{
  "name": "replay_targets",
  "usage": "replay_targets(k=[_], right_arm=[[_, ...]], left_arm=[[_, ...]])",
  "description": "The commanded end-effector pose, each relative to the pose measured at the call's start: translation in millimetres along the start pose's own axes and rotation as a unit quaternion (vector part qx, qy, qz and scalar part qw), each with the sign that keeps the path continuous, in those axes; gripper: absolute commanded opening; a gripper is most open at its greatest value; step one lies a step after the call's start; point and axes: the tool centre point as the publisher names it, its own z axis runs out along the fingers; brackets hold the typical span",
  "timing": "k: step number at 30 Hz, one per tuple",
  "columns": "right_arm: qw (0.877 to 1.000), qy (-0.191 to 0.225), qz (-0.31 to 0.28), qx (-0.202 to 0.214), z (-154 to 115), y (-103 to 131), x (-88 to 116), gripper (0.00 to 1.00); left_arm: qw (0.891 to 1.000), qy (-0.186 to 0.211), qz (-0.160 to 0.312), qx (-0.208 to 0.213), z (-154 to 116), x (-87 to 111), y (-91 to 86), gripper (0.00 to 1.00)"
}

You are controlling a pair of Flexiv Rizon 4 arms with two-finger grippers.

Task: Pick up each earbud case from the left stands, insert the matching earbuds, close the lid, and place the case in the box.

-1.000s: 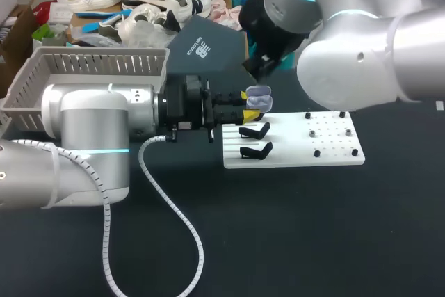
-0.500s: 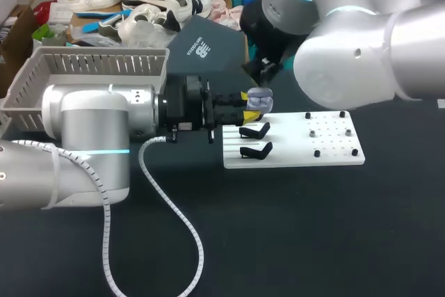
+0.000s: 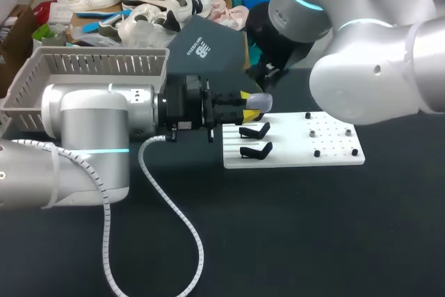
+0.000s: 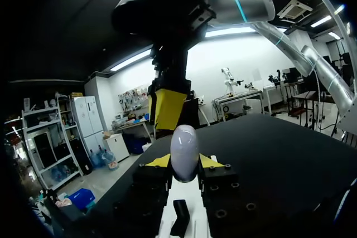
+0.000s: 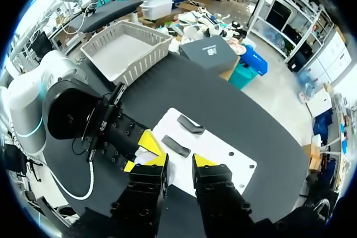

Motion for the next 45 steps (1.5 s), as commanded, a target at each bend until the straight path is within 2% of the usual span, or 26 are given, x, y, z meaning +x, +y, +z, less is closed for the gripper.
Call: replay_targets(k=[1,5,11,18,23,26,29,33,37,45], right_arm=[[0.999,-0.025,0.02,0.01,-11,-8,15,0.25],[0.998,-0.033,0.055,0.011,-12,-24,25,0.25],[0.994,-0.032,0.103,0.004,-6,-40,43,0.26],[0.988,-0.013,0.155,0.0,3,-49,66,0.25],[0.982,0.014,0.189,0.007,7,-53,85,0.25],[0.977,0.019,0.21,0.022,6,-53,93,0.2],[0.974,0.028,0.222,0.029,4,-52,97,0.2],[0.971,0.035,0.232,0.035,2,-51,101,0.21],[0.97,0.039,0.239,0.036,2,-50,102,0.21],[0.969,0.039,0.243,0.036,4,-49,99,0.22]], left_arm=[[1.0,-0.004,0.002,-0.024,-12,-3.5,10.7,0.0],[0.998,0.002,0.005,-0.056,-33,-1.8,27.1,0.0],[0.993,0.031,0.031,-0.113,-77,7.1,54.8,0.0],[0.974,0.067,0.047,-0.211,-147,29.2,95.2,0.0],[0.961,0.098,0.058,-0.253,-188,39.7,116.8,0.0],[0.951,0.107,0.046,-0.286,-212,51.5,131.0,0.0],[0.945,0.11,0.037,-0.306,-228,63.1,141.1,0.0],[0.94,0.13,0.024,-0.315,-239,82.7,152.5,0.0],[0.938,0.154,0.014,-0.31,-242,98.4,156.7,0.0],[0.936,0.171,-0.001,-0.307,-251,112.0,157.8,0.0]])
